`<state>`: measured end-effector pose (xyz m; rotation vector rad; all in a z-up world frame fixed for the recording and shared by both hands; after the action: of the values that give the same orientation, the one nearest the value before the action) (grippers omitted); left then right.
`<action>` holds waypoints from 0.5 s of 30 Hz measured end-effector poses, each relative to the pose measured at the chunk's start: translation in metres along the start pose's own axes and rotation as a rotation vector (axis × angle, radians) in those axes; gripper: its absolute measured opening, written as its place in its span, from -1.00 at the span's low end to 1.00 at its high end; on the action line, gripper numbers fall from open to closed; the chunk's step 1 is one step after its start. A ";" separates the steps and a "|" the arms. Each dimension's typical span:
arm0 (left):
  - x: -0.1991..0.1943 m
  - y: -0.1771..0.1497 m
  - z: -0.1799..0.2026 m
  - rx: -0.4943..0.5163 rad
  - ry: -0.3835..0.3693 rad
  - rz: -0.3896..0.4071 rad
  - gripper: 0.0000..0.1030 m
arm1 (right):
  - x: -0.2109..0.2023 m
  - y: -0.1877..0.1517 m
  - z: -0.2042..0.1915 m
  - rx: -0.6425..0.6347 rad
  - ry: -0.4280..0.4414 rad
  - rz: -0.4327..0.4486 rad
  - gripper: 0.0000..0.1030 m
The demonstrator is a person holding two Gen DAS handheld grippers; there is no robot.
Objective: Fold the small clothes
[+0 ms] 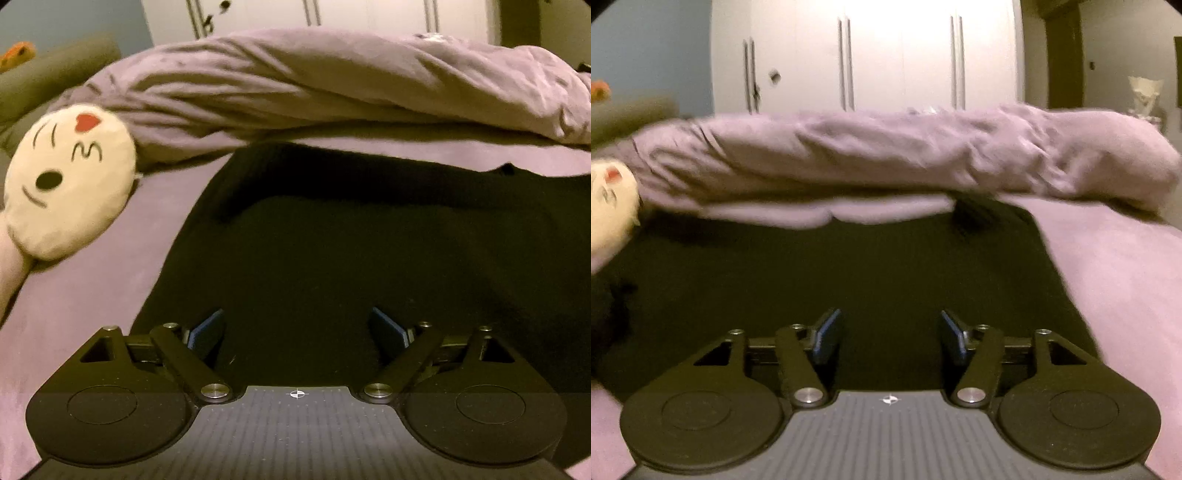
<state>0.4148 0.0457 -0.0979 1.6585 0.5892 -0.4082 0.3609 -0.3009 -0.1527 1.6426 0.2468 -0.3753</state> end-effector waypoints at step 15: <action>-0.079 -0.021 -0.013 -0.093 -0.059 -0.070 0.77 | -0.075 -0.015 0.067 0.477 -0.020 -0.095 0.12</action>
<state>0.3383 0.0489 -0.0676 1.5349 0.6146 -0.4727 0.2795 -0.3615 -0.1425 2.0986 0.2321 -0.5524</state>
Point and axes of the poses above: each gripper's, at about its wrist camera, not at the fingertips, and x roughly the way its jaws point, z to its right, y to its top, the point moved 6 cm from there along x, roughly the way its jaws point, and after that the axes turned 10 degrees about z, right-handed, at the moved point
